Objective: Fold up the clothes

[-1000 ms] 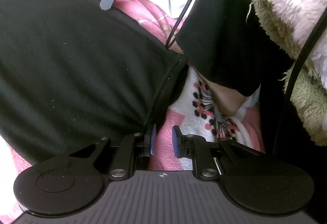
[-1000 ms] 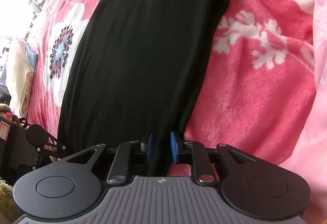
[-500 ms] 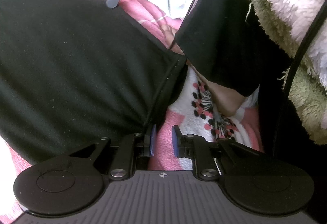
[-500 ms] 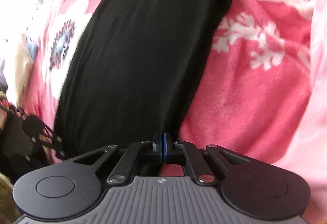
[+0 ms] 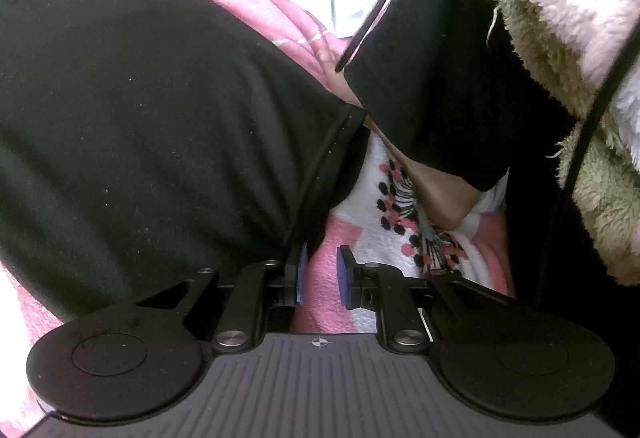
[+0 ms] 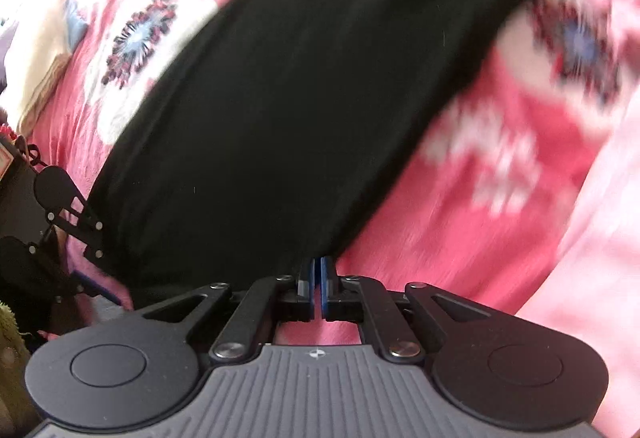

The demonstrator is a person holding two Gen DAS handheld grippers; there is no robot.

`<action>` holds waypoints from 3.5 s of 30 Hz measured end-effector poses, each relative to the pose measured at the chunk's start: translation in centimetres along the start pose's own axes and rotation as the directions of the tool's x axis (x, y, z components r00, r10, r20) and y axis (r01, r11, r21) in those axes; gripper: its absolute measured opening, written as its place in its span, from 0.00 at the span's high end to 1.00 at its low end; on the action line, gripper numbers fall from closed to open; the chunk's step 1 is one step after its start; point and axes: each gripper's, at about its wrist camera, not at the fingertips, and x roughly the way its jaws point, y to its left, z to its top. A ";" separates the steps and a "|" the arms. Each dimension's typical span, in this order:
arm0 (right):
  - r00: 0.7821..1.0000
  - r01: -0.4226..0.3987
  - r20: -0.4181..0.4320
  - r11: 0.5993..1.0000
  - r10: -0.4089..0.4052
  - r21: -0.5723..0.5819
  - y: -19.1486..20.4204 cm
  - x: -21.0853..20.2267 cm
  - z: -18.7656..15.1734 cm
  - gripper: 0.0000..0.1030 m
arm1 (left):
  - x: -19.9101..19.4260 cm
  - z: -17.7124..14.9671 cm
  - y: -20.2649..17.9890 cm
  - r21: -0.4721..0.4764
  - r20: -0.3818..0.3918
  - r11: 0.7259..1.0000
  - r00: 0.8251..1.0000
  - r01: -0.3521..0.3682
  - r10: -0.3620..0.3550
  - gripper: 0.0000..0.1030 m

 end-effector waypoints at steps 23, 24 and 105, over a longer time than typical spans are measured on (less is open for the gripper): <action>0.868 0.074 0.426 0.915 -0.255 0.398 -13.6 0.2 13.9 0.65 | -8.3 3.5 9.6 -0.359 0.202 0.925 0.958 -0.123 0.205 0.80; 0.867 0.065 0.427 0.907 -0.258 0.416 -14.3 1.1 14.8 0.65 | -7.7 3.9 9.9 -0.363 0.197 0.924 0.959 -0.123 0.205 0.80; 0.931 -0.059 0.357 0.932 -0.078 0.357 -9.5 2.0 6.1 0.88 | -5.1 4.2 10.4 -0.390 0.212 0.913 0.953 -0.121 0.217 0.80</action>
